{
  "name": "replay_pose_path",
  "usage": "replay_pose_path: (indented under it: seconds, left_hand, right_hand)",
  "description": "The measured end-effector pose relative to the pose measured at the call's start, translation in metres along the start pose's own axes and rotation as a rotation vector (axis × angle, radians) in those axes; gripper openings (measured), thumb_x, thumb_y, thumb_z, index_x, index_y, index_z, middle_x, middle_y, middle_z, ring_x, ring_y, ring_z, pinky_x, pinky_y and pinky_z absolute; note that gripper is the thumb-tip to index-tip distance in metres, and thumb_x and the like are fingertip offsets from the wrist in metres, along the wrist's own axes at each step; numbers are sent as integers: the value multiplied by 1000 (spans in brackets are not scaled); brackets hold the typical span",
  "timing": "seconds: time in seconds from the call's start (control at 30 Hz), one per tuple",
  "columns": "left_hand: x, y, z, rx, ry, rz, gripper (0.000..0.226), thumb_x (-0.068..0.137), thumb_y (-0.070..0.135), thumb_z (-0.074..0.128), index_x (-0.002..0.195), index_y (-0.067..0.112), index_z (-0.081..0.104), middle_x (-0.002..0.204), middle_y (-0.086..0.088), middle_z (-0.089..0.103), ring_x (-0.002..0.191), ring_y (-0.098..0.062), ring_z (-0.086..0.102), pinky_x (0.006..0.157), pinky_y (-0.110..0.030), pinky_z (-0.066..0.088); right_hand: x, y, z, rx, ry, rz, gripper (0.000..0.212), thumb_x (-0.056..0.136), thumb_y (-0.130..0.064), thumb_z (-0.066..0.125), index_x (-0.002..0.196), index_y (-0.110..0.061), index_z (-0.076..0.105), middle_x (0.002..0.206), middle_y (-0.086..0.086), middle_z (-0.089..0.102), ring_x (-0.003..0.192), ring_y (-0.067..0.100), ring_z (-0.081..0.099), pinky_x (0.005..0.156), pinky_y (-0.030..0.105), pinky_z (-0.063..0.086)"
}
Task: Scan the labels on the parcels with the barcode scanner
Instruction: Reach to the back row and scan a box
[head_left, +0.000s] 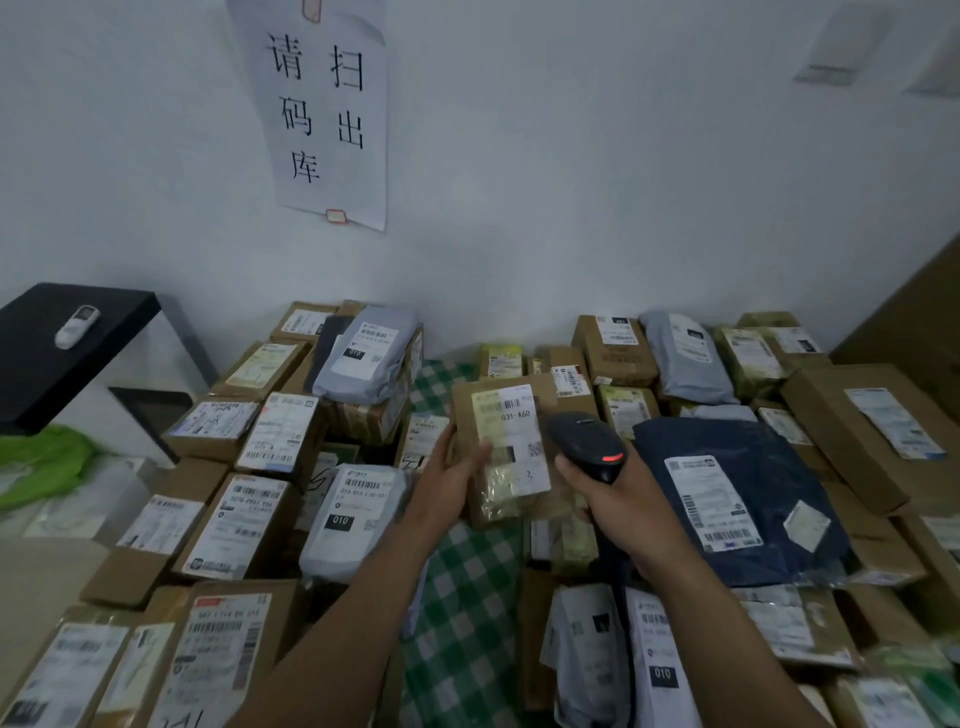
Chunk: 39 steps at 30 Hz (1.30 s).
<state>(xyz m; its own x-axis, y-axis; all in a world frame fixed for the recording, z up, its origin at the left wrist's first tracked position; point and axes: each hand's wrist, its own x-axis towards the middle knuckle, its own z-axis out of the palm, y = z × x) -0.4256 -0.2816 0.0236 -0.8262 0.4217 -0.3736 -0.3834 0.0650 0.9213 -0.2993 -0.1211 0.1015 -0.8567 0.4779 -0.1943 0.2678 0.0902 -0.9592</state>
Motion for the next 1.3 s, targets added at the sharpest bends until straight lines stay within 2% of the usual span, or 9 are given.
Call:
replay_pose_path:
  seconds: [0.1, 0.23, 0.37, 0.5, 0.63, 0.73, 0.93, 1.1, 1.3]
  left_hand:
    - [-10, -16, 1, 26, -4, -74, 28, 103, 45, 55, 131, 44, 54, 119, 4, 73, 100, -12, 73, 79, -33, 59]
    - [-12, -31, -1, 169, 92, -57, 30, 103, 45, 56, 132, 44, 51, 133, 7, 64, 114, -13, 63, 93, -36, 56]
    - [-12, -26, 3, 288, 115, 120, 82, 81, 44, 86, 139, 46, 29, 126, 29, 53, 123, 2, 55, 88, -11, 49]
    - [7, -12, 6, 635, 156, 32, 152, 55, 73, 87, 163, 30, -12, 167, -5, 16, 155, -30, 16, 123, -51, 27]
    - [30, 8, 4, 718, 175, 36, 154, 60, 68, 88, 161, 23, -19, 167, -11, 4, 155, -35, 6, 125, -55, 18]
    - [54, 20, -1, 679, 207, 52, 152, 60, 67, 89, 161, 26, -18, 167, -8, 0, 155, -34, 4, 123, -55, 22]
    - [134, 51, -17, 785, 449, 174, 149, 60, 72, 85, 161, 25, -14, 167, -19, 5, 153, -43, 9, 121, -62, 22]
    - [205, 58, -13, 912, 425, 157, 138, 65, 73, 82, 162, 29, -6, 169, -20, 3, 155, -42, 5, 123, -60, 14]
    - [256, 36, -6, 1078, 466, 142, 137, 60, 77, 80, 163, 29, 4, 167, -25, 6, 154, -43, 12, 122, -59, 18]
  right_hand:
    - [6, 12, 7, -1, -27, 20, 29, 92, -31, 77, 106, -50, 59, 106, -29, 68, 104, -7, 63, 87, 21, 51]
    - [9, 25, 16, -30, -77, 37, 32, 92, -36, 77, 118, -46, 62, 106, -32, 67, 97, -19, 61, 76, 7, 45]
    - [15, 29, 27, -82, -92, 35, 46, 90, -43, 77, 133, -40, 60, 116, -20, 71, 105, -2, 65, 80, 21, 51]
    - [29, 24, 32, -11, -84, 37, 36, 95, -26, 75, 126, -35, 61, 97, -17, 72, 74, -11, 67, 59, 8, 50]
    - [48, 16, 34, -13, -100, 11, 46, 93, -33, 76, 133, -40, 55, 114, -23, 67, 91, -15, 62, 73, 12, 47]
    - [71, 12, 35, 16, -72, 10, 53, 90, -38, 79, 139, -36, 59, 124, -15, 69, 113, 3, 64, 95, 29, 52]
    - [125, 16, 35, 7, -111, 104, 46, 96, -28, 74, 139, -30, 59, 116, -9, 71, 98, 8, 68, 63, 21, 55]
    - [164, 35, 37, 53, -61, 186, 39, 95, -20, 75, 132, -28, 65, 108, -9, 75, 82, 1, 73, 61, 18, 55]
    - [192, 55, 37, 75, -92, 266, 38, 96, -28, 74, 131, -32, 60, 115, -9, 73, 90, 8, 76, 65, 20, 56]
